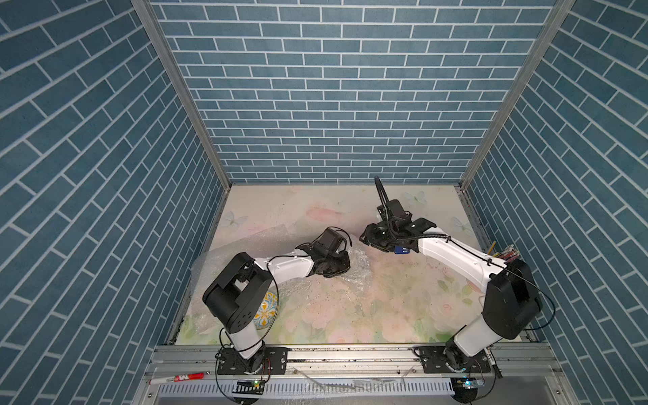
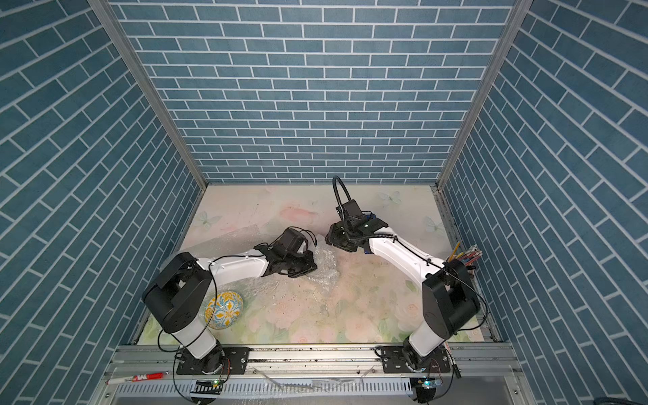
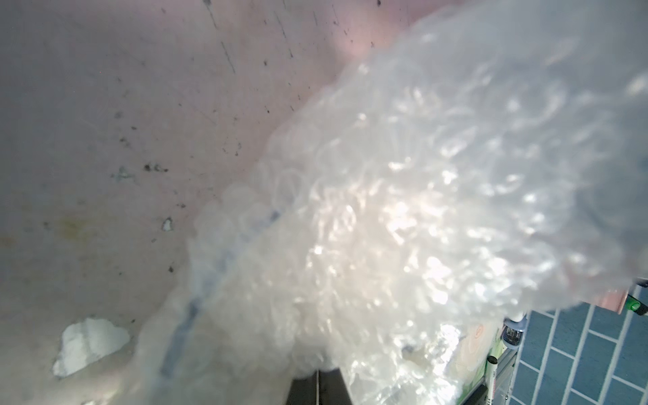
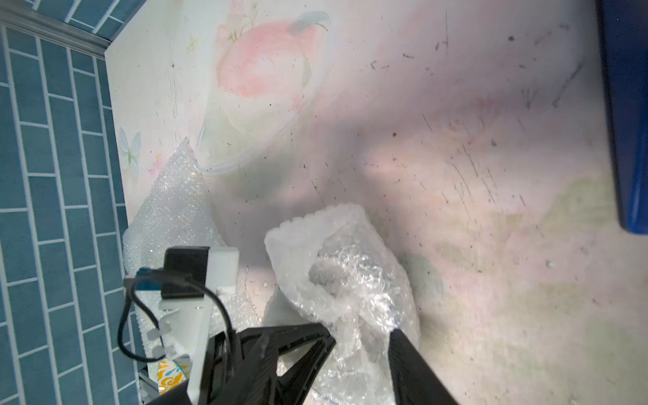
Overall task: Wrap bowls in bubble wrap
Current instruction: Wrap the bowl in bubble wrap.
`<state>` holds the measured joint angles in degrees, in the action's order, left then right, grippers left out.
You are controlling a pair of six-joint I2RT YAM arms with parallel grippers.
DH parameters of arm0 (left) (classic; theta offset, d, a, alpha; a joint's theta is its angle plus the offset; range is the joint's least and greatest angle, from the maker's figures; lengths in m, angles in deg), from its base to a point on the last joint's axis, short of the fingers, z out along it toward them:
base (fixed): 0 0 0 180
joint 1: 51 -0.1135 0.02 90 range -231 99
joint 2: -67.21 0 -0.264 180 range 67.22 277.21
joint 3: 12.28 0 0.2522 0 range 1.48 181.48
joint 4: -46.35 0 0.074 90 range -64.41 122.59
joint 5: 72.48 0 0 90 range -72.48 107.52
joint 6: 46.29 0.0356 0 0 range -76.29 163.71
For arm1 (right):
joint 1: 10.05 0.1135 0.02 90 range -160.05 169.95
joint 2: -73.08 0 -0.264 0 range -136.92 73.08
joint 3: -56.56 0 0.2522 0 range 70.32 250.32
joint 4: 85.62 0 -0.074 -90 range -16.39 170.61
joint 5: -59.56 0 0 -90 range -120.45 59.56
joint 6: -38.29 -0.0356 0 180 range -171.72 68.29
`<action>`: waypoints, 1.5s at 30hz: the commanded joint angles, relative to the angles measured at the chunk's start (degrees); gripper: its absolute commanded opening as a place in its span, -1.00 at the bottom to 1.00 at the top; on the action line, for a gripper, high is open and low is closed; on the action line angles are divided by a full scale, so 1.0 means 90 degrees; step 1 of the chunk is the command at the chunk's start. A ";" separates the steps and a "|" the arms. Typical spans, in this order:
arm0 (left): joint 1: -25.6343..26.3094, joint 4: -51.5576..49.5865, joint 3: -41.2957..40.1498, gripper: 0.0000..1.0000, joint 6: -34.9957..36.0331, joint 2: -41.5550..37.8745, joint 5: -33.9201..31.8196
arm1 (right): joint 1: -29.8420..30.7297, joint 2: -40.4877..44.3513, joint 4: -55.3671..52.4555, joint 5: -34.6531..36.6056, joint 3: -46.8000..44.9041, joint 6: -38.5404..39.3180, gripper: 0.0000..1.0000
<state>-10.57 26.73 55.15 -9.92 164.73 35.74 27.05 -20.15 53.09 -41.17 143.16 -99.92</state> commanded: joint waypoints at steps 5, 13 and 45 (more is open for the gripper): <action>0.0001 -0.0307 0.0111 -0.85 0.0149 0.0195 -0.0021 | -0.0098 -0.1235 -0.0585 -0.0474 0.1357 0.0977 0.10; -0.0009 -0.0154 0.0072 -0.85 0.0103 0.0218 0.0025 | -0.0090 -0.1810 -0.0833 -0.0543 0.1855 0.1001 0.07; -0.0165 0.0496 -0.0202 -0.75 -0.0257 0.0142 0.0176 | 0.0599 -0.1434 0.0649 -0.0375 -0.0706 -0.0269 -1.00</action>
<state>-11.47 31.29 54.37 -11.71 166.26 37.51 32.28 -30.86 60.63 -45.58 137.54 -100.05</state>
